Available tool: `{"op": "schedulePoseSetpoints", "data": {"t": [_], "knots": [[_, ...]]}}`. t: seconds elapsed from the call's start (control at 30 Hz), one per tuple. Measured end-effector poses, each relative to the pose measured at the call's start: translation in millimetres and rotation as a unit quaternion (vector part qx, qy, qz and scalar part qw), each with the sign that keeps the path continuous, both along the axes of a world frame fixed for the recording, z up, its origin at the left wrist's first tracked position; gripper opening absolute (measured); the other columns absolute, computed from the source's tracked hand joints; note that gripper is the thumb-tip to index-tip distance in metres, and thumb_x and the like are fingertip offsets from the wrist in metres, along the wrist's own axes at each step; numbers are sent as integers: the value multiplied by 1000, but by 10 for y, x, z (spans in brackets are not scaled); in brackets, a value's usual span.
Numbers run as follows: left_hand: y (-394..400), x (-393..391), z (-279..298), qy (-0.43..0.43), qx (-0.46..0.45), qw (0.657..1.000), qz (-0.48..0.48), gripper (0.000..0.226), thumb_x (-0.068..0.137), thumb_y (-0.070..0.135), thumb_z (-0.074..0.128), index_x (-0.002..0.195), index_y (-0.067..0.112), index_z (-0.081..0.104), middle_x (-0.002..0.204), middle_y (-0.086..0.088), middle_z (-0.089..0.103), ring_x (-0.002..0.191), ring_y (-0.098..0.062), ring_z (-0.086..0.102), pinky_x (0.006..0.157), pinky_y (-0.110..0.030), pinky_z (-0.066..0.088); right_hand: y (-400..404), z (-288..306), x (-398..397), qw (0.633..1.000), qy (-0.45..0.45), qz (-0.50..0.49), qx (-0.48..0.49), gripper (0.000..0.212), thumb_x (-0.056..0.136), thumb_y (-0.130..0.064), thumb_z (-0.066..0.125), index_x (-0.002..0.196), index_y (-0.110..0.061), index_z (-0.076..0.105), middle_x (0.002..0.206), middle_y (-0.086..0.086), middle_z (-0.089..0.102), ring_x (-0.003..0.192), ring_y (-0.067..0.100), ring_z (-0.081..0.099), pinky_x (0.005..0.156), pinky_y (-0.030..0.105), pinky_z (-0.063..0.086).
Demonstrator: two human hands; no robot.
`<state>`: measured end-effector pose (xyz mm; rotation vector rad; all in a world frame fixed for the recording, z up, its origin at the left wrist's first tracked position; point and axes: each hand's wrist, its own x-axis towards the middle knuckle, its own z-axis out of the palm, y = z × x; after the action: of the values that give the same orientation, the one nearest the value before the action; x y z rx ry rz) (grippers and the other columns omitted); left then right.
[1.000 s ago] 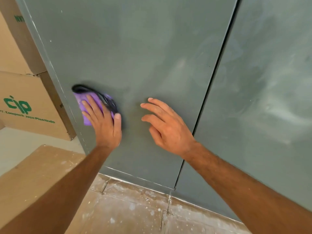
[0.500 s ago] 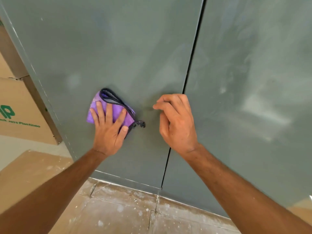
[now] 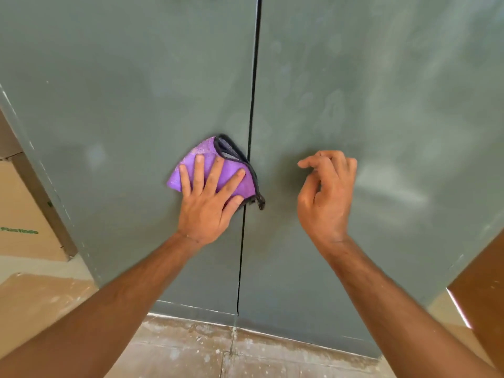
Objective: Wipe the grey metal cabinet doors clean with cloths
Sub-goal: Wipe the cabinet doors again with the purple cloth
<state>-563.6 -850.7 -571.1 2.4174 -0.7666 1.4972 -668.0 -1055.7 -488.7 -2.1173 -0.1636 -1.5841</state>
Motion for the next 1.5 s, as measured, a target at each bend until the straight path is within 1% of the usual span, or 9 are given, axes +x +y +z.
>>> {"op": "schedulePoseSetpoints", "data": {"t": [0.13, 0.23, 0.37, 0.63, 0.83, 1.07, 1.17, 1.3, 1.5], "knots": [[-757, -230, 872, 18, -208, 977, 49, 57, 110, 49, 25, 162, 27, 31, 170, -22, 17, 154, -54, 12, 121, -74, 6, -218, 121, -165, 999, -7, -10, 33, 38, 79, 11, 40, 96, -6, 70, 97, 12, 60, 90, 37, 56, 92, 17, 30], [-1209, -370, 721, -72, 22, 996, -48, 58, 109, 50, 41, 163, 32, 28, 172, -9, 10, 157, -46, 12, 124, -68, -1, -471, 246, -288, 997, -36, -32, 56, 39, 80, 11, 41, 99, -6, 71, 96, 12, 60, 93, 32, 58, 91, 19, 31], [-947, -298, -94, -140, 289, 939, -123, 60, 107, 46, 50, 162, 38, 28, 172, 2, 16, 157, -32, 12, 128, -56, -4, -714, 166, -390, 994, -46, -43, 84, 42, 83, 16, 42, 101, -5, 73, 97, 10, 61, 95, 24, 54, 89, 26, 36], [-1618, -526, 1289, -89, -31, 995, -23, 56, 109, 48, 42, 162, 34, 31, 171, -8, 14, 157, -45, 13, 124, -66, 0, -847, 365, -427, 993, -72, -28, 84, 39, 87, 16, 47, 107, -4, 73, 102, 11, 64, 99, 31, 58, 94, 25, 37], [-2048, -658, 846, -134, 307, 928, -166, 55, 106, 39, 37, 156, 16, 39, 167, -7, 27, 158, -33, 13, 129, -56, 3, -1142, 418, -716, 997, -59, -34, 29, 32, 88, 5, 47, 106, -4, 71, 107, 10, 64, 101, 27, 56, 94, 33, 43], [-2117, -785, 1571, -55, 35, 968, -241, 56, 95, 17, 52, 148, 1, 49, 160, -8, 46, 154, -27, 33, 128, -47, 22, -1083, 495, -486, 999, 4, 49, -2, 43, 102, -3, 49, 145, 1, 51, 151, 16, 51, 138, 28, 47, 118, 40, 36], [-2452, -841, 1867, -38, 45, 947, -314, 56, 88, 4, 61, 142, -3, 51, 158, -17, 45, 154, -33, 32, 129, -50, 19, -1463, 730, -468, 1000, 0, -11, -8, 50, 104, -7, 53, 151, 4, 43, 156, 18, 47, 141, 29, 45, 118, 43, 35], [-2485, -904, 1780, -94, 167, 920, -341, 45, 84, 31, 76, 121, 7, 63, 147, -17, 55, 146, -34, 45, 125, -54, 25, -2085, 503, -649, 984, -8, -179, 13, 54, 99, -22, 64, 145, 3, 49, 144, 26, 49, 131, 38, 44, 111, 52, 41], [-1825, -558, 1896, -144, 66, 951, -265, 41, 95, 34, 62, 126, 7, 56, 140, -16, 56, 139, -37, 48, 123, -55, 28, -2093, 1131, -425, 957, -72, -255, 119, 61, 90, -18, 44, 148, 0, 46, 151, 29, 40, 139, 50, 36, 116, 62, 33]]}}
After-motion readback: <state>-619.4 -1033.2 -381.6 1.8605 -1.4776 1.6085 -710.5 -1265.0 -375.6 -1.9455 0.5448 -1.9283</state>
